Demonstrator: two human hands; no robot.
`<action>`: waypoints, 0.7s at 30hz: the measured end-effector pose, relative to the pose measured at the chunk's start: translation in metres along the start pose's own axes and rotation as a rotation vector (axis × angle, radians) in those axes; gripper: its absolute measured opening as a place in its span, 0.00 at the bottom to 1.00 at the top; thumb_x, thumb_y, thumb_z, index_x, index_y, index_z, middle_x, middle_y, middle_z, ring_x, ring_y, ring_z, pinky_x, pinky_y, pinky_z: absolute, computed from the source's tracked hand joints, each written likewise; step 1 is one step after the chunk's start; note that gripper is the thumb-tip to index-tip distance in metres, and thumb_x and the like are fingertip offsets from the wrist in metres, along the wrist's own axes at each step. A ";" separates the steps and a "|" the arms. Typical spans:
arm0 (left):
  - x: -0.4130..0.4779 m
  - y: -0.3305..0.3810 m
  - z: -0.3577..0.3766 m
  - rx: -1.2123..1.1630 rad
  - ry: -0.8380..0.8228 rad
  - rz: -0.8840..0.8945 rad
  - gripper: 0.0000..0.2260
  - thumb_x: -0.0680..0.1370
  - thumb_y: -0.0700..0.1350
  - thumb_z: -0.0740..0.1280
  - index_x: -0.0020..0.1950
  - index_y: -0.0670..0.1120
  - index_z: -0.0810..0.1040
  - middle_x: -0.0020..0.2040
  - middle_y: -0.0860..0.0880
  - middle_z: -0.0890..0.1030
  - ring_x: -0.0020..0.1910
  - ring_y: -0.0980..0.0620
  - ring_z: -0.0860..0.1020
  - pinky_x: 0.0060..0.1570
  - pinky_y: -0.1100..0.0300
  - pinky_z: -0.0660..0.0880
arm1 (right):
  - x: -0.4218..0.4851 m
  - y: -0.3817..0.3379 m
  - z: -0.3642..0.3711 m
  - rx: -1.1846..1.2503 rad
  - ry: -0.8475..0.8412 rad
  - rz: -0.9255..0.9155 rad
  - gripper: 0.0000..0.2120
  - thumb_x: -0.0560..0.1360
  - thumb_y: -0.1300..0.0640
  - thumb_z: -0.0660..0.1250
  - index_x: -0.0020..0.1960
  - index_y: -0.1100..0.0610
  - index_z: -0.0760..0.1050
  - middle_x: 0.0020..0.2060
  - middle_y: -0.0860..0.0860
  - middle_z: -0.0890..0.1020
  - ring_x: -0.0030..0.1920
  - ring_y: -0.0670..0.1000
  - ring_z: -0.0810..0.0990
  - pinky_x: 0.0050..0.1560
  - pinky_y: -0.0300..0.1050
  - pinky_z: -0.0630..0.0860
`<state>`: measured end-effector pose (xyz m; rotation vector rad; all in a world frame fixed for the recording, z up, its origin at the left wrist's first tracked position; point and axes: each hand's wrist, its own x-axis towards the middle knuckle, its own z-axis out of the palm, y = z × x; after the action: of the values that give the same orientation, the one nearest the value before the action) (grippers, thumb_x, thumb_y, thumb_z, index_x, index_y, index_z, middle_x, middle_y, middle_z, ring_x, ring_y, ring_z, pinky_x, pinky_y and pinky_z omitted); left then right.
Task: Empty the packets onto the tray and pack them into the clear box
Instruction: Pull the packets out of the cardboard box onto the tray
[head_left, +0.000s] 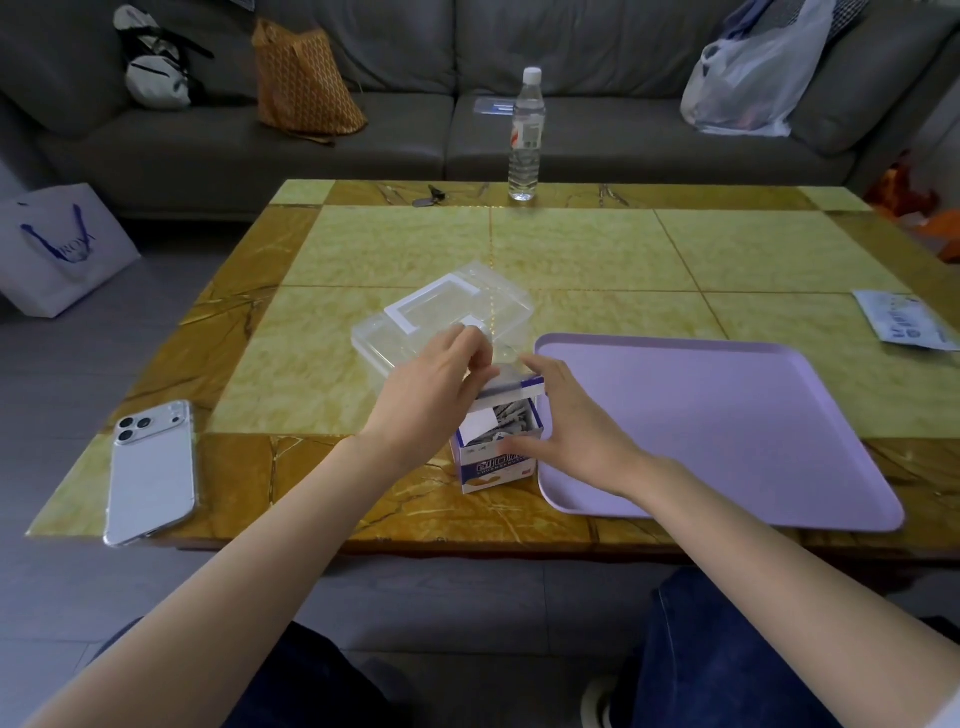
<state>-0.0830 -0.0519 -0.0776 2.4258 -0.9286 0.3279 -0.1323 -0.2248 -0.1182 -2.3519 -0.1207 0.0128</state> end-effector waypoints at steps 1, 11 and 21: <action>0.002 0.000 -0.003 0.000 0.046 -0.013 0.05 0.79 0.47 0.62 0.47 0.46 0.71 0.40 0.55 0.70 0.36 0.54 0.69 0.30 0.61 0.67 | -0.001 -0.002 -0.001 -0.005 0.040 -0.023 0.40 0.69 0.44 0.71 0.74 0.51 0.54 0.69 0.44 0.62 0.64 0.40 0.62 0.65 0.39 0.63; -0.023 0.015 0.003 -0.074 0.069 -0.096 0.12 0.78 0.54 0.60 0.55 0.48 0.70 0.39 0.59 0.75 0.38 0.55 0.76 0.31 0.58 0.72 | 0.035 -0.020 -0.014 -0.090 0.370 -0.060 0.06 0.78 0.59 0.60 0.53 0.57 0.75 0.39 0.48 0.72 0.37 0.49 0.72 0.38 0.43 0.67; -0.025 0.000 0.017 -0.032 0.006 -0.210 0.10 0.80 0.47 0.59 0.60 0.46 0.68 0.57 0.51 0.72 0.50 0.51 0.74 0.38 0.58 0.73 | 0.016 -0.014 0.010 -0.110 0.223 -0.088 0.18 0.78 0.61 0.62 0.65 0.60 0.61 0.59 0.55 0.74 0.52 0.52 0.78 0.53 0.50 0.77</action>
<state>-0.1006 -0.0477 -0.1017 2.4635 -0.6628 0.2411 -0.1179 -0.2063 -0.1153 -2.4375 -0.1173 -0.3051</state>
